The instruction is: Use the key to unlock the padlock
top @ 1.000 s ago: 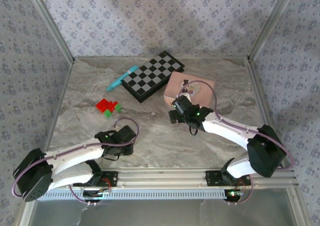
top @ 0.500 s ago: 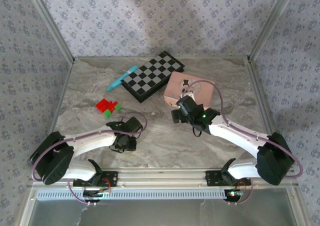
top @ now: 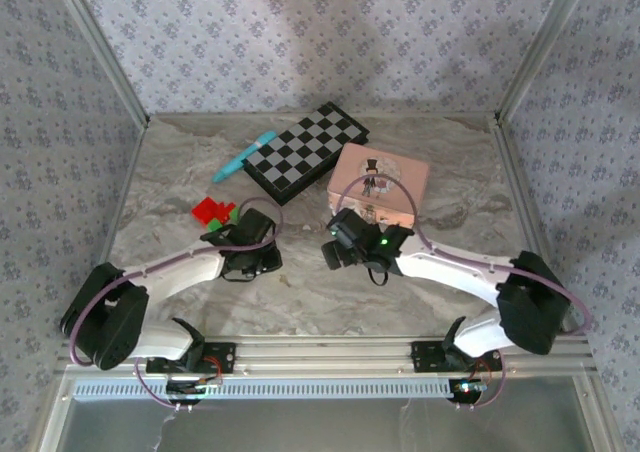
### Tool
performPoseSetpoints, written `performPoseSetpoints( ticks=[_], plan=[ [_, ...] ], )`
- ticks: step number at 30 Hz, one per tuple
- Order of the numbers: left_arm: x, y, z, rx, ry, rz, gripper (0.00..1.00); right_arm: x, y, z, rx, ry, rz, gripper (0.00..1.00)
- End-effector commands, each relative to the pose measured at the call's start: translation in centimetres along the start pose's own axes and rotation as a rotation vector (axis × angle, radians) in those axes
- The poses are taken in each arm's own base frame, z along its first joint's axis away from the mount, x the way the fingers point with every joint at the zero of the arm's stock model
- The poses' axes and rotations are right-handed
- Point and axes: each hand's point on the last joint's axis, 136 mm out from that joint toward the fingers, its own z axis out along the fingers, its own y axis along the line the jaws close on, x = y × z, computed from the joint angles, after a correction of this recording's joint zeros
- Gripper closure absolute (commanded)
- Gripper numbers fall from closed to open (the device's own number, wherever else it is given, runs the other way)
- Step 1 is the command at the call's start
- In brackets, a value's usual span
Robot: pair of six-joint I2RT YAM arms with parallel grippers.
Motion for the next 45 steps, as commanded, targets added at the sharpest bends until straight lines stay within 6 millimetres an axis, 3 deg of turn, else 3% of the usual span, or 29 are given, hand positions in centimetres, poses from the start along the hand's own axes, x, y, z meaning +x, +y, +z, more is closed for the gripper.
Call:
performPoseSetpoints(
  ticks=[1, 5, 7, 11, 15, 18, 21, 25, 30, 40, 43, 45],
  plan=[
    [-0.8, -1.6, -0.7, 0.075, -0.035, 0.033, 0.92, -0.3, -0.5, -0.2, 0.073, 0.031, -0.035, 0.06],
    [-1.1, -0.8, -1.1, 0.052, -0.060, 0.020, 0.90, -0.5, -0.7, -0.2, 0.090, 0.047, -0.034, 0.06],
    [-2.2, -0.6, -1.4, 0.052, -0.102, -0.008, 0.82, -1.0, 0.5, -0.3, 0.019, 0.026, -0.068, 0.06],
    [-6.1, 0.7, -2.3, 0.063, -0.228, -0.107, 0.76, -1.0, 5.4, -0.5, -0.187, 0.037, -0.147, 0.11],
    [-10.3, 2.4, -4.4, 0.083, -0.387, -0.223, 0.72, -0.1, 11.1, 0.2, -0.293, 0.100, -0.276, 0.23],
    [-12.3, 4.1, -6.0, 0.103, -0.480, -0.293, 0.69, 0.3, 14.4, 1.0, -0.322, 0.132, -0.344, 0.30],
    [-13.7, 5.9, -7.7, 0.096, -0.535, -0.328, 0.68, 0.5, 16.0, 2.2, -0.319, 0.160, -0.370, 0.32],
    [-14.9, 7.9, -10.0, 0.099, -0.601, -0.376, 0.66, 0.8, 17.0, 3.9, -0.306, 0.201, -0.376, 0.38],
    [-14.8, 9.1, -11.3, 0.104, -0.649, -0.393, 0.59, 1.2, 16.2, 6.1, -0.262, 0.257, -0.378, 0.45],
    [-13.6, 9.8, -11.0, 0.100, -0.643, -0.401, 0.59, 2.3, 15.9, 7.6, -0.242, 0.300, -0.382, 0.61],
    [-13.7, 9.6, -11.0, 0.114, -0.644, -0.406, 0.59, 2.4, 15.8, 7.9, -0.239, 0.310, -0.367, 0.70],
    [-13.8, 9.2, -11.0, 0.131, -0.640, -0.404, 0.59, 2.3, 15.4, 8.0, -0.241, 0.319, -0.335, 0.82]
  ],
)
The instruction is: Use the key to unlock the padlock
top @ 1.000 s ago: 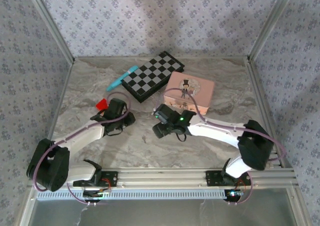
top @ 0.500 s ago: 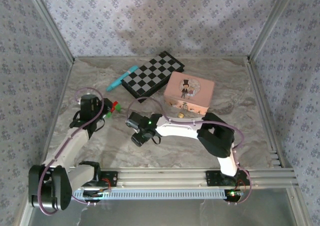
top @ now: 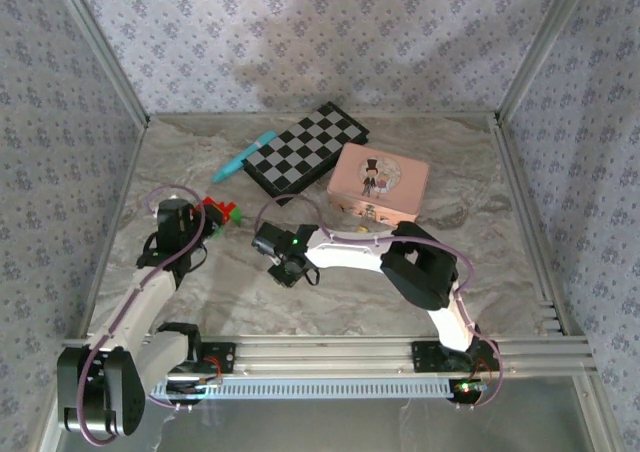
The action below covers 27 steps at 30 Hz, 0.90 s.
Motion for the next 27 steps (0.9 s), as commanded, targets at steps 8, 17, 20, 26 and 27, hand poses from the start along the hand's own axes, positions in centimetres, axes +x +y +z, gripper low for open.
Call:
performPoseSetpoints(
  ticks=[8, 17, 20, 26, 27],
  plan=[
    [1.6, -3.6, 0.3, 0.156, 0.061, 0.025, 0.58, -2.2, -4.4, -4.1, -0.146, -0.163, 0.307, 1.00],
    [6.6, -8.6, 2.1, 0.237, 0.145, -0.112, 0.41, -2.8, -10.8, -9.8, -0.289, -0.494, 0.614, 1.00],
    [8.5, -9.5, 3.1, 0.197, 0.193, -0.265, 0.37, -3.0, -12.2, -11.3, -0.266, -0.585, 0.653, 1.00],
    [11.5, -12.4, 3.9, 0.225, 0.263, -0.473, 0.28, -4.4, -12.3, -13.0, -0.274, -0.670, 0.627, 1.00],
    [11.8, -12.8, 4.0, 0.227, 0.279, -0.507, 0.25, -4.7, -12.1, -13.1, -0.283, -0.678, 0.621, 1.00]
  ],
)
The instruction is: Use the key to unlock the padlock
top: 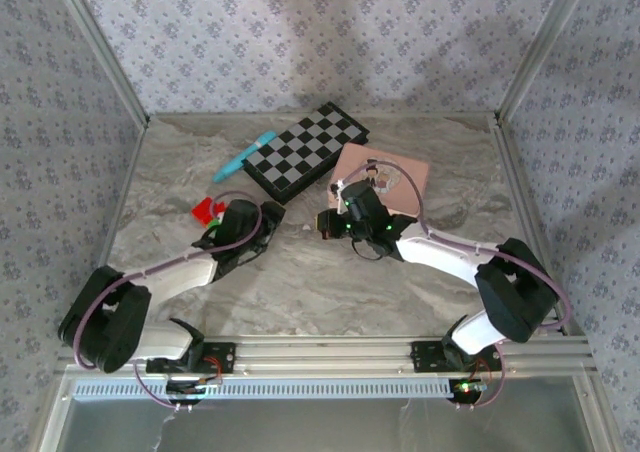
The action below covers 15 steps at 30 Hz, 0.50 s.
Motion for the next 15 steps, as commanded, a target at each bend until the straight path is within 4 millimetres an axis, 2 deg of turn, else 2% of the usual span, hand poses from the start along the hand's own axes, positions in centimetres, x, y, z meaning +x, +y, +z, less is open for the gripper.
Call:
performPoseSetpoints(
  ticks=[1, 9, 15],
  plan=[
    [0.4, -4.0, 0.5, 0.119, 0.002, -0.210, 0.25, -1.7, 1.7, -0.2, -0.056, -0.068, 0.000, 1.00],
    [2.4, -5.2, 2.8, 0.205, 0.145, -0.463, 0.25, -1.6, 4.1, 0.8, -0.114, -0.058, -0.103, 1.00],
    [3.4, -7.4, 3.0, 0.252, 0.218, -0.509, 0.25, -1.7, 4.9, 1.6, -0.147, -0.066, -0.115, 1.00]
  ],
)
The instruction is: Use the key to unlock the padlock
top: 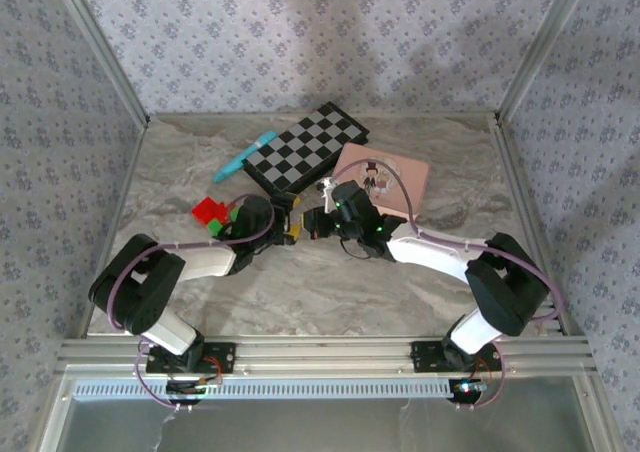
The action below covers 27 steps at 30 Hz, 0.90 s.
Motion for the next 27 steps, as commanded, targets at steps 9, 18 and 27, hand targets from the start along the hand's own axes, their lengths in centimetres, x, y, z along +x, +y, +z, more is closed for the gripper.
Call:
performPoseSetpoints(
  ticks=[9, 18, 27],
  plan=[
    [2.7, -3.9, -1.0, 0.116, 0.100, -0.092, 0.31, -1.3, 1.5, 0.8, -0.068, -0.048, -0.042, 1.00],
    [1.7, -2.8, -1.3, 0.086, 0.050, -0.085, 0.55, -1.6, 1.6, 0.1, -0.069, -0.056, -0.047, 1.00],
    [1.0, -2.0, -1.2, 0.053, 0.022, -0.082, 0.74, -2.1, 1.7, -1.1, -0.071, -0.077, -0.047, 1.00]
  ],
)
